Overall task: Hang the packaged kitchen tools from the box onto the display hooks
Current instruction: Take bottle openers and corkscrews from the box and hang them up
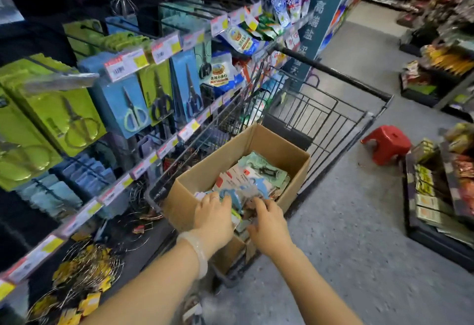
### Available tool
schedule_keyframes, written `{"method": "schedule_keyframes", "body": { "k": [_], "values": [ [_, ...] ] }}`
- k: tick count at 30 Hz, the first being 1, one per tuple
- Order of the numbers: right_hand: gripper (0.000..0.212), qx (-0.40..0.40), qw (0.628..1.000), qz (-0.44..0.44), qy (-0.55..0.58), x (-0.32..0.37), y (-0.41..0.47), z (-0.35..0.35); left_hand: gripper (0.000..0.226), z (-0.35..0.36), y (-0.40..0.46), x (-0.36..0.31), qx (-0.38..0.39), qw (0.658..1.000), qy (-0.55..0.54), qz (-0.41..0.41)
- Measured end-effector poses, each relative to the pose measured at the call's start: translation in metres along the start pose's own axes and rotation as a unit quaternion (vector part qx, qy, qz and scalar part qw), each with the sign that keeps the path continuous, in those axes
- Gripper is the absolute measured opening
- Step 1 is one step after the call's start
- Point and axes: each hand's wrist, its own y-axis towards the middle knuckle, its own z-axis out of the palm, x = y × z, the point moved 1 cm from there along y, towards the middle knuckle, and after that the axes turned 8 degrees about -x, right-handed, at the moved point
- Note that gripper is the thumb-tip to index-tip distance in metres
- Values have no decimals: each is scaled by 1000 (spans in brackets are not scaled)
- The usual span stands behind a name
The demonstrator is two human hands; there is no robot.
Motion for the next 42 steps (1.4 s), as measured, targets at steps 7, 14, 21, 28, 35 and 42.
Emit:
{"method": "schedule_keyframes", "body": {
  "k": [7, 14, 21, 28, 35, 42],
  "values": [
    [52, 57, 998, 25, -3, -13, 74, 9, 63, 17, 73, 9, 54, 998, 3, -16],
    [51, 158, 987, 30, -14, -30, 142, 37, 70, 53, 117, 11, 110, 990, -24, -80],
    [46, 270, 961, -35, -51, -58, 226, 72, 70, 80, 145, 15, 152, 966, -73, -196],
    [62, 353, 933, -52, -51, -80, 280, 110, 71, 111, 161, -1, 129, 932, -124, -314],
    [63, 376, 914, -99, -121, -98, 282, 154, 67, 144, 170, -14, 147, 888, -174, -399],
    [48, 293, 947, -60, -116, -94, 287, 180, 69, 163, 176, -11, 138, 859, -229, -437]
  ]
}}
